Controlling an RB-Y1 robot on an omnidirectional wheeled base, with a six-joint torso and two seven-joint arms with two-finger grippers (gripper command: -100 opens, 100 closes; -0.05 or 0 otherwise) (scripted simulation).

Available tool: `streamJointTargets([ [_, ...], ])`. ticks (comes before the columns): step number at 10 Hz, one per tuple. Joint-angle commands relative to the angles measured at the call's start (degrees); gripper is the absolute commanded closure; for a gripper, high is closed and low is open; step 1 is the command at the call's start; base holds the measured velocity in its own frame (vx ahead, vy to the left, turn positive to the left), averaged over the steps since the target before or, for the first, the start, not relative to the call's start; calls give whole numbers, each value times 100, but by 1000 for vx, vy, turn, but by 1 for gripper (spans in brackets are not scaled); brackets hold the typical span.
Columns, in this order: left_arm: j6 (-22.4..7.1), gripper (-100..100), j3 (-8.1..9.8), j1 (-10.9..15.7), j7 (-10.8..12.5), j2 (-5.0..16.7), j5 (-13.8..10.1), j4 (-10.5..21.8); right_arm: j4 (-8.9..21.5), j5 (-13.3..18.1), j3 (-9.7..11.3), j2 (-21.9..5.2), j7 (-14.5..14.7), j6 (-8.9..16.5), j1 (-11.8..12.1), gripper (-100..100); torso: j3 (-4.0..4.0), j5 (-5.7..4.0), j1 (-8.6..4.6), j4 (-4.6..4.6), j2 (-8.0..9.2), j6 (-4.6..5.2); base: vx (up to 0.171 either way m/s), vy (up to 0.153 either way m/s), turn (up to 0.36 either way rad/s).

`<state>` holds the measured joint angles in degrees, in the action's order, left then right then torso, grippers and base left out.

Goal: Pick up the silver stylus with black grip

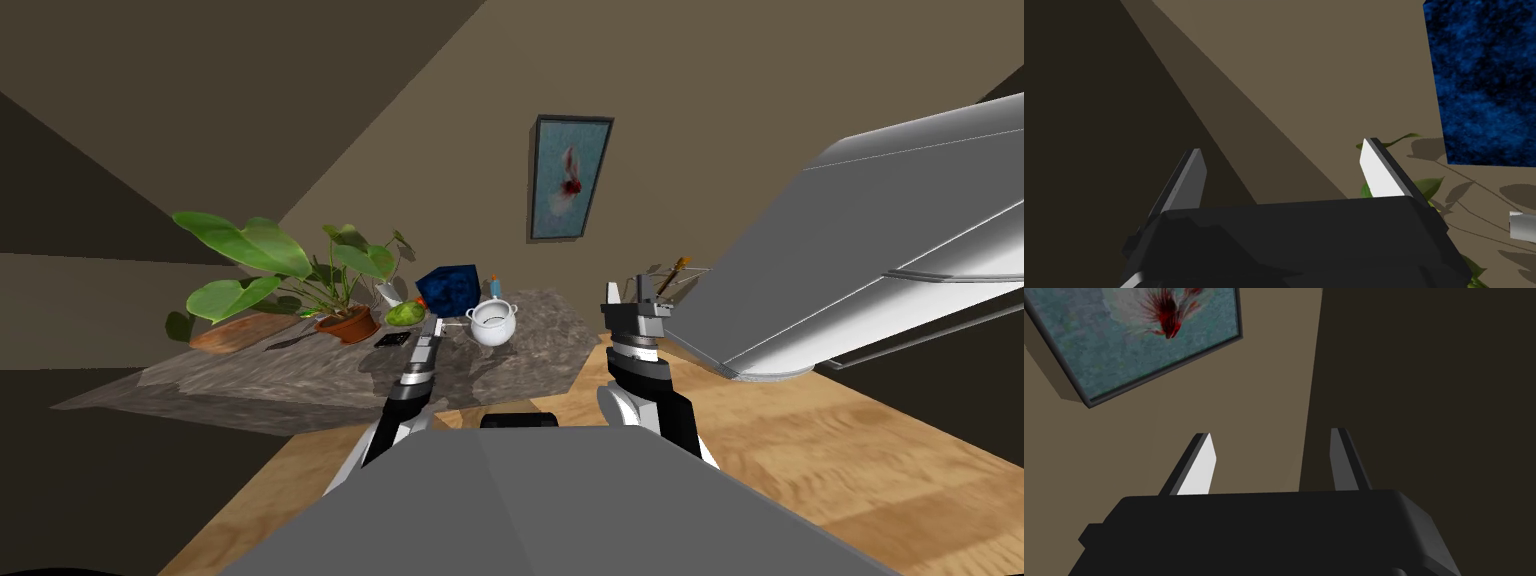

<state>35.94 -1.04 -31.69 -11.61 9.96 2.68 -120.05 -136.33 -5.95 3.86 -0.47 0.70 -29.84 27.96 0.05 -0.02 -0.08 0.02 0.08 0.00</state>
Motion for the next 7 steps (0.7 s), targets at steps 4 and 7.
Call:
streamJointTargets([
  [4,-60,-100,-35,38,-362,256,402,625,0,0,0,0,0,0,0,0,-2,1,5,-1,-3,0,-16,-11,21],
  [7,-124,-100,-5,131,-662,357,705,1103,0,0,0,0,0,0,0,0,-2,2,10,-1,-4,0,-14,4,-6],
])
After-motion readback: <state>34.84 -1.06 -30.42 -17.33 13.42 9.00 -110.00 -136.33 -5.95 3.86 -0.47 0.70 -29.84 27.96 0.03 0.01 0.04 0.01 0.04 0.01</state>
